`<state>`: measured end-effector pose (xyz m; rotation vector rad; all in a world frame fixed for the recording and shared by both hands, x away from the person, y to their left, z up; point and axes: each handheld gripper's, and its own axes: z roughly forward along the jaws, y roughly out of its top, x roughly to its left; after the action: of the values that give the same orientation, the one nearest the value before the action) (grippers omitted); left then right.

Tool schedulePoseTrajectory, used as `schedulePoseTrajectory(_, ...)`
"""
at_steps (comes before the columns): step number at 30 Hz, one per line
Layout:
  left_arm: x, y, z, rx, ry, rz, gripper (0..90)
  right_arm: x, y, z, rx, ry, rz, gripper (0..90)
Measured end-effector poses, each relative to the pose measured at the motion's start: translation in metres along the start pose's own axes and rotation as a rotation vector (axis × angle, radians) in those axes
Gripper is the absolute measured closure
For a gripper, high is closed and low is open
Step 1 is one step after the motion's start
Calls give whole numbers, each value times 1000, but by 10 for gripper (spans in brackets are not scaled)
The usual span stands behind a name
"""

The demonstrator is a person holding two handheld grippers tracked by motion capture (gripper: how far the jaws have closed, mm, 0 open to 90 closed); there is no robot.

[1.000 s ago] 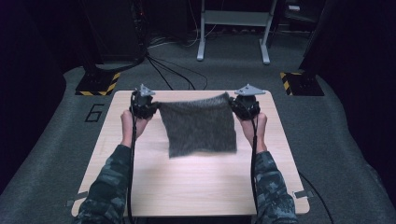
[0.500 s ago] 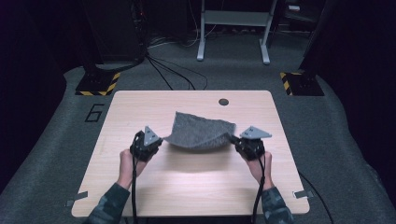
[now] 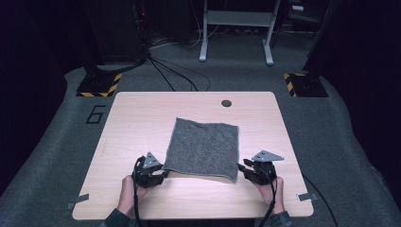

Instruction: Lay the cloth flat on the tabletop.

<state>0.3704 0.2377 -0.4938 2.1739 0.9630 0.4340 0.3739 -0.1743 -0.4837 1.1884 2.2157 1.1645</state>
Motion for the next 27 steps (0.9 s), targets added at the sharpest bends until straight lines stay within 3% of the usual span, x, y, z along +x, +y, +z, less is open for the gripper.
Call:
schedulePoseTrajectory(2,4,8,-8,-42,2,-5,376,-1,8,4,13,-6,36,445)
schedulePoseTrajectory(7,20,32,-5,-56,62,-5,281,6,18,25,66,-42,14,352)
schedulePoseTrajectory(10,31,45,11,-53,90,-17,226,12,22,46,108,-65,8,239)
schedulePoseTrajectory(12,37,50,26,-9,93,-9,194,12,23,55,128,-69,2,171)
schedulePoseTrajectory(13,39,52,41,32,106,2,191,11,23,58,132,-73,-18,151)
schedulePoseTrajectory(14,39,52,41,32,106,2,196,11,23,58,132,-73,-18,151)
schedulePoseTrajectory(15,40,51,47,54,94,0,196,13,23,60,135,-80,12,143)
schedulePoseTrajectory(18,38,44,59,80,90,-7,176,8,21,66,149,-82,10,111)
schedulePoseTrajectory(23,27,31,60,100,114,12,152,6,16,69,184,-93,3,98)
schedulePoseTrajectory(27,23,21,56,82,123,-3,144,7,11,73,207,-108,-16,89)
